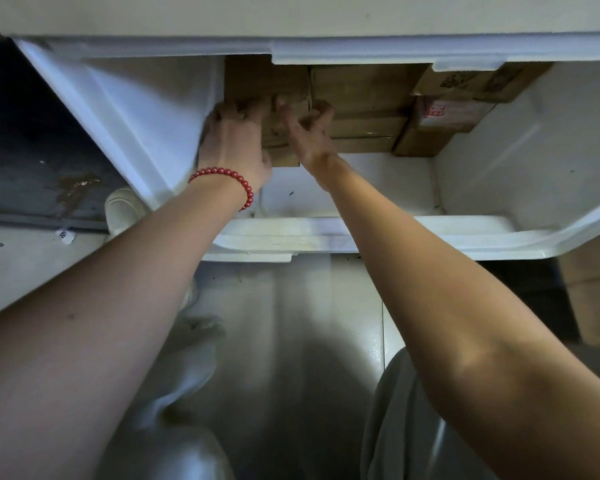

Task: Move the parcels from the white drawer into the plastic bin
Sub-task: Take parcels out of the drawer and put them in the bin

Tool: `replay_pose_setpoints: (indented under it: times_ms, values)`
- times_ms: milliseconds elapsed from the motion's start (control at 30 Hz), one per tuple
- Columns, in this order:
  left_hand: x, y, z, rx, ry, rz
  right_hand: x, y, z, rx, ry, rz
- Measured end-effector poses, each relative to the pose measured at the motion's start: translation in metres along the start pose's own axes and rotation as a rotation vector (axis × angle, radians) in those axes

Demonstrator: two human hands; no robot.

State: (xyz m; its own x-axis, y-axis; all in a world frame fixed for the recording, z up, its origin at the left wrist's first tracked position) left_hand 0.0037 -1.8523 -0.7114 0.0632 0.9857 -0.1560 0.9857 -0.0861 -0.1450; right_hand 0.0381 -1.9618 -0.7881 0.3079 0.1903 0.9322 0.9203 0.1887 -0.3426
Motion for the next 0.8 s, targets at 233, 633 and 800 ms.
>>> replay_pose_setpoints:
  times_ms: [233, 633, 800]
  values:
    - [-0.010, -0.018, -0.020, -0.105, 0.177, 0.110, -0.006, 0.015, 0.004, -0.093, 0.160, 0.011]
    - [-0.012, -0.016, -0.021, -0.031, 0.142, 0.119, -0.003, 0.003, 0.009, -0.055, 0.243, -0.055]
    - [-0.013, -0.018, -0.021, -0.027, 0.119, 0.125, -0.006, -0.006, 0.011, -0.030, 0.264, -0.039]
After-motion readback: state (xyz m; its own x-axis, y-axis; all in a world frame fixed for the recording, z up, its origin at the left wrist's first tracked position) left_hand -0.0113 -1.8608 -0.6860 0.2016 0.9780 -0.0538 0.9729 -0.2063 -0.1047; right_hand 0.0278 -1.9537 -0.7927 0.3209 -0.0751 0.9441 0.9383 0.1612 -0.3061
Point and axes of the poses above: each hand's wrist, its own y-axis towards the middle knuckle, its own z-axis out of the palm, x = y × z, the point moved 9 cm from there along y, towards the middle knuckle, and after that the axes turned 11 degrees about x, right-handed, at the moved point
